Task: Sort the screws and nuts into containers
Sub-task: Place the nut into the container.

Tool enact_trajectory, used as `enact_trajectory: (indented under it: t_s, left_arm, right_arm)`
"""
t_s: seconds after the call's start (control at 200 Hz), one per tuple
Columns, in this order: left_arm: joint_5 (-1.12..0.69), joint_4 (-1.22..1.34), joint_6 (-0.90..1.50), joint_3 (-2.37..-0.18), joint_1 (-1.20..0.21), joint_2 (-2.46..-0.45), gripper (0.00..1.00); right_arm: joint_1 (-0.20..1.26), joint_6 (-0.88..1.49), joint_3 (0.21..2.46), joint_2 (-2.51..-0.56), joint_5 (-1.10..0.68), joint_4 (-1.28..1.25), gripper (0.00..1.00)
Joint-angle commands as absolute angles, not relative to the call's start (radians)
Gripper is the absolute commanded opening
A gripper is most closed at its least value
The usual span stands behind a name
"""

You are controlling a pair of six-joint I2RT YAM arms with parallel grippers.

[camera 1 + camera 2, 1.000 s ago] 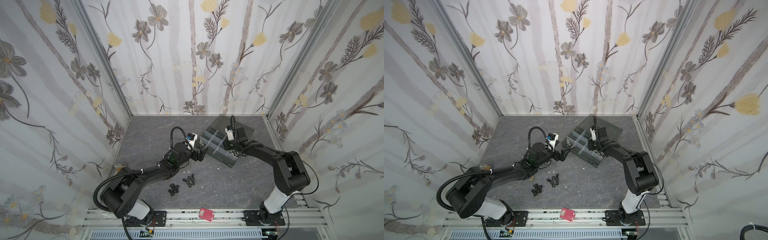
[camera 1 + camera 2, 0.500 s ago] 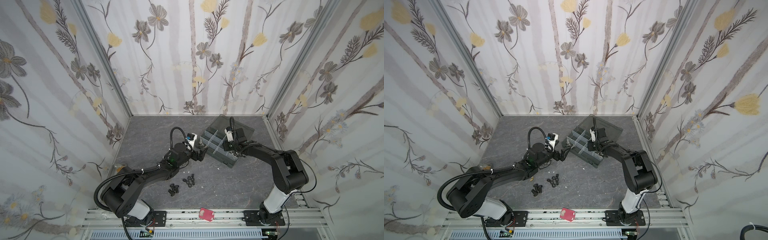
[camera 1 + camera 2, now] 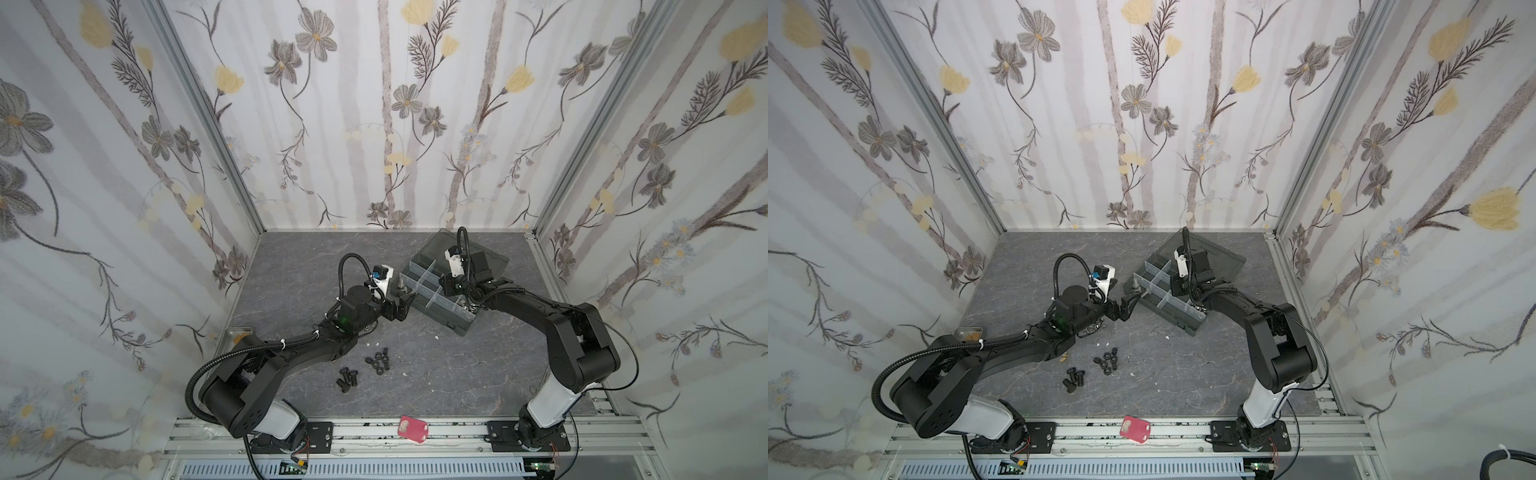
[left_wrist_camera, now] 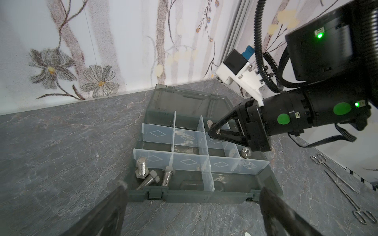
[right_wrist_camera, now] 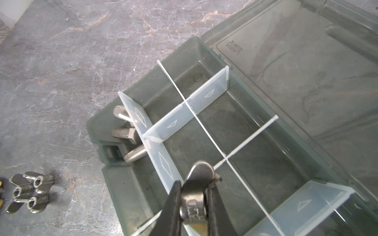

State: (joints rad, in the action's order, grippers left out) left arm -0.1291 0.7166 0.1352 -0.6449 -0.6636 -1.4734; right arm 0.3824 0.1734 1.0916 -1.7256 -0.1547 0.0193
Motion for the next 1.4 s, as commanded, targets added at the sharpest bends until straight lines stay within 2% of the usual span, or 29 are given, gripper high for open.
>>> enact_trajectory:
  t_s: [0.0, 0.689, 0.869, 0.969, 1.209, 1.394]
  left_arm:
    - [-0.106, 0.773, 0.128, -0.64, -0.663, -1.466, 1.0]
    - [-0.056, 0.799, 0.132, -0.603, -0.663, -1.457, 1.0]
    - [-0.052, 0.801, 0.134, -0.601, -0.663, -1.453, 1.0]
    - [-0.049, 0.798, 0.133, -0.599, -0.663, -1.45, 1.0]
    - [-0.041, 0.787, 0.13, -0.596, -0.663, -1.434, 1.0]
    - [-0.035, 0.759, 0.128, -0.533, -0.663, -1.336, 1.0]
  right_arm:
    - [0.397, 0.158, 1.143, -1.767, -0.183, 0.008, 0.16]
    - [0.41, 0.176, 1.252, -1.915, -0.214, 0.052, 0.18]
    - [0.41, 0.179, 1.256, -1.924, -0.215, 0.051, 0.23]
    - [0.41, 0.179, 1.256, -1.914, -0.209, 0.053, 0.34]
    - [0.411, 0.181, 1.243, -1.854, -0.207, 0.053, 0.37]
    - [0.449, 0.149, 1.196, -1.754, -0.263, 0.025, 0.38]
